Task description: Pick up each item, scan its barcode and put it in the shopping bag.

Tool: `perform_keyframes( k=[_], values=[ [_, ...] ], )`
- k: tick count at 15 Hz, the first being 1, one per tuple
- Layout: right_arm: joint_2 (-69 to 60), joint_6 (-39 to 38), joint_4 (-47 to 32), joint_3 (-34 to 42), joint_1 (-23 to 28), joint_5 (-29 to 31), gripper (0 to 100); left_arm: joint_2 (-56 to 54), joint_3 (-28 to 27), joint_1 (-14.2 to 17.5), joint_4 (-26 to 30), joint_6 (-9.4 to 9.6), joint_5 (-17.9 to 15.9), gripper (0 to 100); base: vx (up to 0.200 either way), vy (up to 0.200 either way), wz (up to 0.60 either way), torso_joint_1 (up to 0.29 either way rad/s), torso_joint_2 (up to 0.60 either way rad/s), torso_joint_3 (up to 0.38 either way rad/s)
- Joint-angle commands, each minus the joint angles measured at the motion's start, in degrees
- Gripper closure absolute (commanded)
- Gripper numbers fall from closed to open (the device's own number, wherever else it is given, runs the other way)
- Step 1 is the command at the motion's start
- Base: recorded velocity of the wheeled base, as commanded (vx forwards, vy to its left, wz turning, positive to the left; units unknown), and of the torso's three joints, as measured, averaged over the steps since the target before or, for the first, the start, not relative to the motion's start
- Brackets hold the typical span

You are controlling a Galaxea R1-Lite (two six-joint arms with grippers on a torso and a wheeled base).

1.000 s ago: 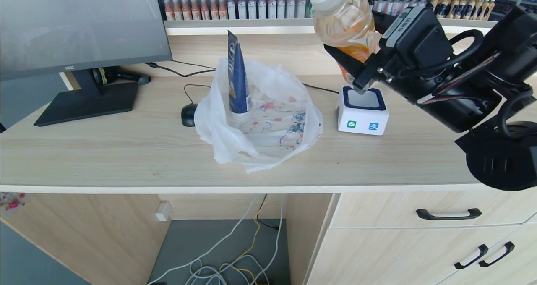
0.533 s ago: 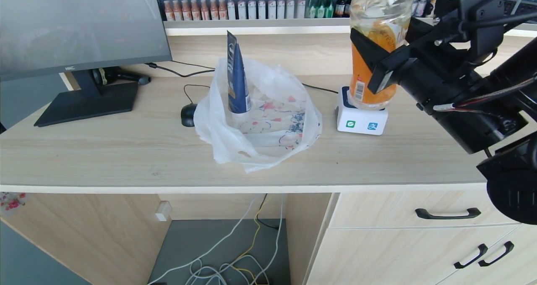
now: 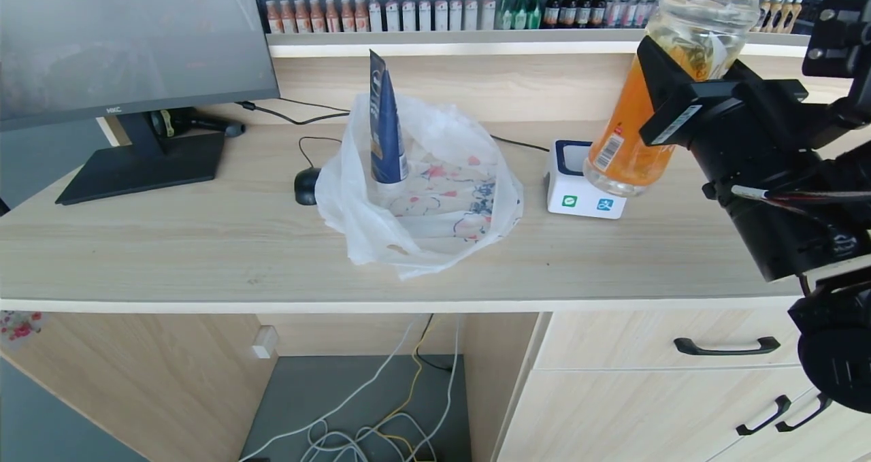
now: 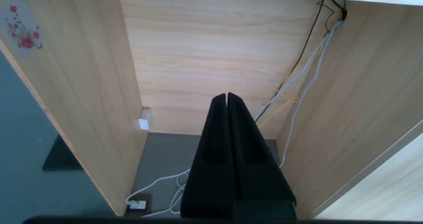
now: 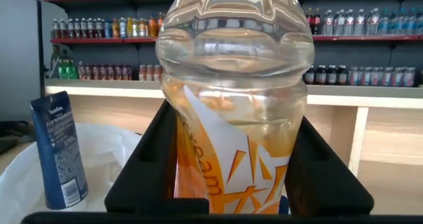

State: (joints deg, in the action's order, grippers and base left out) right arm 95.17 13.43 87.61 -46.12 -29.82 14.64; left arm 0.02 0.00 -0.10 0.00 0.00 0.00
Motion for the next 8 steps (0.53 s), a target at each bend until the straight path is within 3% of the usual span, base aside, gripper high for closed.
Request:
perform_keyframes(
  k=[1,7,8],
  values=[
    [0.5,0.0,1.0,0.2,0.0,0.7,100,0.0,0.0,0.0,0.0,0.0,0.0,100,0.0,0.0,0.0,0.0,0.0,0.0],
    [-0.3,-0.5,1.8,0.1,0.4,2.9,100,0.0,0.0,0.0,0.0,-0.09,0.0,100,0.0,0.0,0.0,0.0,0.0,0.0],
    [-0.3,-0.7,1.9,0.2,0.4,2.9,100,0.0,0.0,0.0,0.0,-0.09,0.0,100,0.0,0.2,0.0,0.002,0.01,-0.002]
  ],
)
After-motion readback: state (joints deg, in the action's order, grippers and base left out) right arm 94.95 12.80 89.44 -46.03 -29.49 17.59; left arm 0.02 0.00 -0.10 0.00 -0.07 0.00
